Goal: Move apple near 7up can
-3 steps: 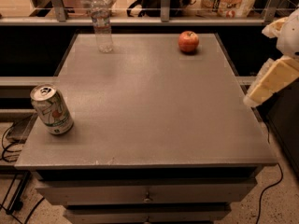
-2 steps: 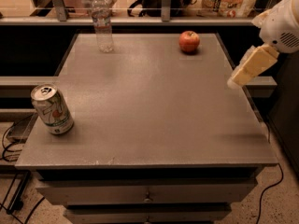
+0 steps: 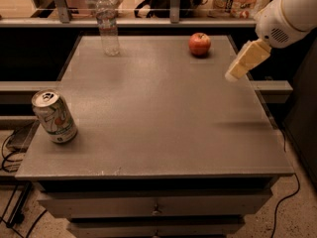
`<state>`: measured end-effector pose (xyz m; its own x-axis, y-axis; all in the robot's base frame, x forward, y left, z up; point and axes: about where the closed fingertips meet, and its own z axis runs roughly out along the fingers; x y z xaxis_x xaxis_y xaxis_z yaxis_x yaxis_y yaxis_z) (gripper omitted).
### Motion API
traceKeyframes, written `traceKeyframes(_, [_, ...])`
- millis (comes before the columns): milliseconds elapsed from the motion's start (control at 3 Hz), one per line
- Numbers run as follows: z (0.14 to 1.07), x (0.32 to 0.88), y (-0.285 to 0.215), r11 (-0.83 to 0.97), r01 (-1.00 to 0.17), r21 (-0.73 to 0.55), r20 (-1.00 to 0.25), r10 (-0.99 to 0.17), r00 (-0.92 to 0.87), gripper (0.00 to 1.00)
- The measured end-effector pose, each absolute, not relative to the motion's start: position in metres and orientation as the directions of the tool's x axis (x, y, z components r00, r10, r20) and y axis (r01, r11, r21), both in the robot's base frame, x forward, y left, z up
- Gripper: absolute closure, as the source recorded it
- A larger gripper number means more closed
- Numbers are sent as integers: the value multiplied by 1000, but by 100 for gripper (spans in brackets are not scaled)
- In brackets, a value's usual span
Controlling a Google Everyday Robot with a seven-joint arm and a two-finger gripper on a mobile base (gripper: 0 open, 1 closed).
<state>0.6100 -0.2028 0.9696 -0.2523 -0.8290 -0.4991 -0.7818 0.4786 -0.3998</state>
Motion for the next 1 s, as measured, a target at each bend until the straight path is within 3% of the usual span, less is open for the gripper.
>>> traceKeyframes(1000, [942,669,-156,570,-765,-299,-682,-688,-247,0])
